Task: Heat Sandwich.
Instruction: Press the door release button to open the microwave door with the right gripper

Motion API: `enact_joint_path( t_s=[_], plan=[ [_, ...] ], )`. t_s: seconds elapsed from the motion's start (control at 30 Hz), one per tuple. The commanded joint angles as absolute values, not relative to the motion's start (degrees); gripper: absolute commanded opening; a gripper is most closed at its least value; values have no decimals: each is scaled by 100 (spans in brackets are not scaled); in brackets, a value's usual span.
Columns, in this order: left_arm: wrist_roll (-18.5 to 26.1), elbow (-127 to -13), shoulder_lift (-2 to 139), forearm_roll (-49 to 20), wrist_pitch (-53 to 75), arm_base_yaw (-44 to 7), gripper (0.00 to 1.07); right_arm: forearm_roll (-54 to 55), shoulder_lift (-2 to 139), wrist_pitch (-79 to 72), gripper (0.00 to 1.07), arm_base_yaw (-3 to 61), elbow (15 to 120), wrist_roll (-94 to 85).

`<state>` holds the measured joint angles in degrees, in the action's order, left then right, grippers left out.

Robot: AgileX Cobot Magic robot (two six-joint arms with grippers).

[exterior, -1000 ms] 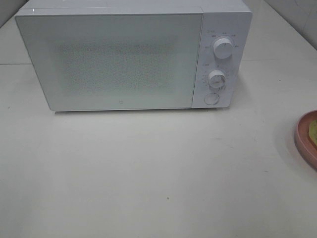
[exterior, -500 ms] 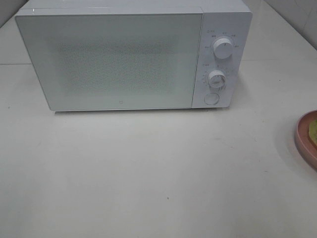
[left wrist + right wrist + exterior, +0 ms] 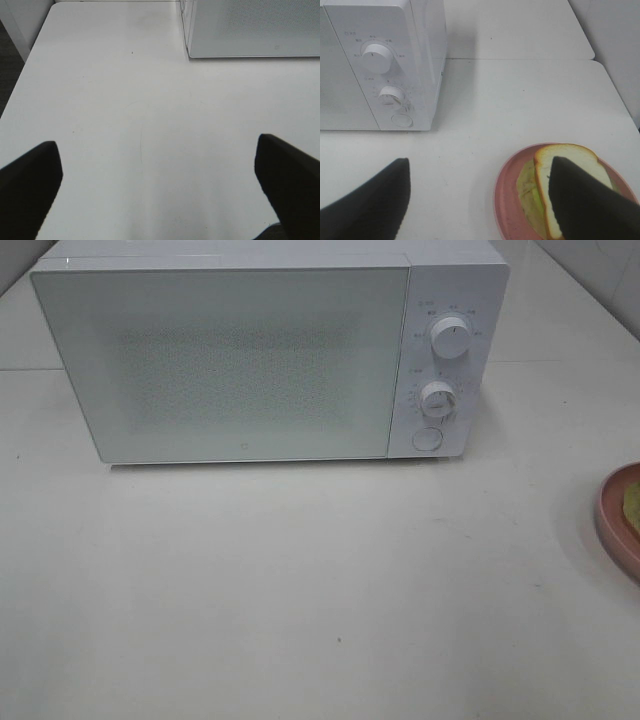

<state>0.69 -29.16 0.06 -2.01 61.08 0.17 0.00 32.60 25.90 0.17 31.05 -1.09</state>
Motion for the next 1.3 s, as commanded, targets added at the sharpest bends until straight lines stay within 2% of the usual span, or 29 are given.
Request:
enact_joint_path(
  t_s=[0.03, 0.57, 0.8, 1.3],
  plan=[
    [69, -2962, 6, -201, 6148, -11, 100, 0, 3501, 2315, 74, 17, 3146, -97],
    [69, -2962, 6, -201, 6148, -11, 100, 0, 4698, 1243, 74, 17, 3111, -74],
    [69, -2962, 6, -201, 6148, -11, 100, 0, 5145, -584, 74, 17, 2464, -80],
    [69, -2962, 6, -201, 6148, -11, 100, 57, 6371, -3466, 74, 17, 1828, -80]
  ],
)
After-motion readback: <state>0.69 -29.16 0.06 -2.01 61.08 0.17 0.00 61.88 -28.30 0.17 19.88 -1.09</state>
